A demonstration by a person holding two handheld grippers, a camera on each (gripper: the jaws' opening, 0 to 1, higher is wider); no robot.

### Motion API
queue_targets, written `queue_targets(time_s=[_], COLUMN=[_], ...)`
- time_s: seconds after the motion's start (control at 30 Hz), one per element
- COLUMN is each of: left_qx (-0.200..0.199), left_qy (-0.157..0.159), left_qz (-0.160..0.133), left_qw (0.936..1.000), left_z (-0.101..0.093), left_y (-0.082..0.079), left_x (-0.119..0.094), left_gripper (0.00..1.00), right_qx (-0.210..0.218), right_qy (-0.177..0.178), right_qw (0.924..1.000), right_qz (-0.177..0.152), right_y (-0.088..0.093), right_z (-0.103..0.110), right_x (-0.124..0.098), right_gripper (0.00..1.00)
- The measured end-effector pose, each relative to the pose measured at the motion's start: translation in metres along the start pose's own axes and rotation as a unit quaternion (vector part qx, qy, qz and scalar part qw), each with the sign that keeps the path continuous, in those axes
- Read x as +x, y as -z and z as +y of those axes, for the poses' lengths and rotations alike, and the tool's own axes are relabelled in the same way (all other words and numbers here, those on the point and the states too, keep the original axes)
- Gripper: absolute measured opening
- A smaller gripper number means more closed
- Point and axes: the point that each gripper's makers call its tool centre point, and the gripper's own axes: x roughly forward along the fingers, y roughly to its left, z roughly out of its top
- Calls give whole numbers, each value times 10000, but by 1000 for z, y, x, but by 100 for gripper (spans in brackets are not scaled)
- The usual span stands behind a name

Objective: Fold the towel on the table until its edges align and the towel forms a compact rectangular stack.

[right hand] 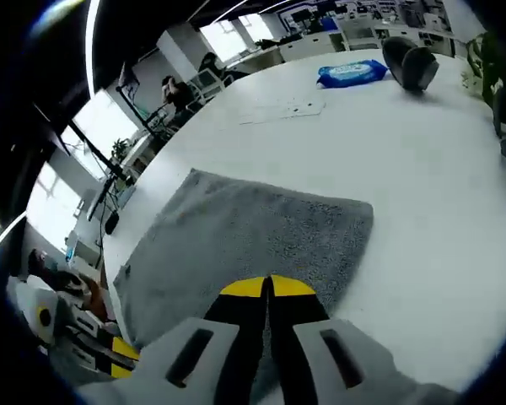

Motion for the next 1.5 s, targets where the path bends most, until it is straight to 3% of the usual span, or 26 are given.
queue_targets(time_s=[0.1, 0.2, 0.23, 0.33, 0.4, 0.47, 0.5, 0.53, 0.6, 0.7, 0.83, 0.93, 1.07, 1.1, 1.13, 1.2, 1.27, 1.4, 1.43, 1.5], left_qx=[-71, 51, 104, 60, 455, 1142, 1226, 1418, 1874, 2212, 2205, 2292, 2345, 2397, 2585, 2685, 2711, 2840, 2891, 2923], left_qy=[-221, -215, -254, -256, -321, -315, -331, -345, -310, -294, -302, -253, -154, -128, -75, -71, -95, -152, -177, -213], left_qz=[501, 476, 331, 349, 430, 567, 648, 738, 810, 958, 1110, 1222, 1333, 1370, 1448, 1612, 1699, 1725, 1753, 1777], left_qw=[9985, 9986, 9991, 9990, 9975, 9913, 9898, 9865, 9784, 9701, 9686, 9654, 9628, 9611, 9551, 9497, 9474, 9430, 9410, 9394], left_z=[1, -4, -2, -1, 1, -3, -4, -5, -8, -9, -9, -10, -11, -11, -11, -11, -10, -6, -4, 1], left_y=[24, 33, 28, 28, 30, 30, 31, 31, 31, 33, 34, 37, 39, 40, 41, 44, 47, 53, 56, 60], left_x=[6, 11, 9, 8, 9, 9, 8, 8, 9, 8, 8, 8, 7, 7, 6, 4, 3, -3, -5, -9], left_gripper=[11, 11, 11, 10, 9, 8, 8, 7, 6, 5, 5, 5, 4, 4, 4, 4, 4, 4, 4, 4], right_qx=[-495, -913, -989, -1481, -2180, -2996, -3280, -3680, -4188, -4147, -4189, -4274, -4489, -4603, -4843, -5123, -5336, -5369, -5288, -5008], right_qy=[186, 421, 436, 558, 583, 614, 607, 627, 679, 721, 793, 887, 978, 1012, 1076, 1218, 1331, 1415, 1423, 1399], right_qw=[9984, 9944, 9933, 9849, 9714, 9484, 9382, 9222, 8980, 8974, 8941, 8887, 8754, 8684, 8532, 8331, 8159, 8098, 8146, 8329], right_qz=[208, 340, 412, 707, 742, 833, 918, 1009, 1168, 1321, 1369, 1404, 1502, 1541, 1607, 1694, 1786, 1895, 1909, 1897], right_y=[8, 16, 19, 31, 33, 34, 36, 38, 39, 40, 45, 48, 55, 56, 57, 60, 62, 68, 69, 74], right_z=[-2, -8, -10, -17, -16, -12, -11, -10, -9, -9, -8, -8, -6, -7, -7, -7, -7, -5, -6, -5], right_x=[2, 5, 6, 9, 10, 9, 9, 9, 10, 11, 9, 8, 4, 2, 1, 0, -1, -4, -6, -9], right_gripper=[0, 0, 0, 0, 0, 0, 0, 0, 0, 0, 0, 0, 0, 0, 0, 0, 0, 0, 0, 0])
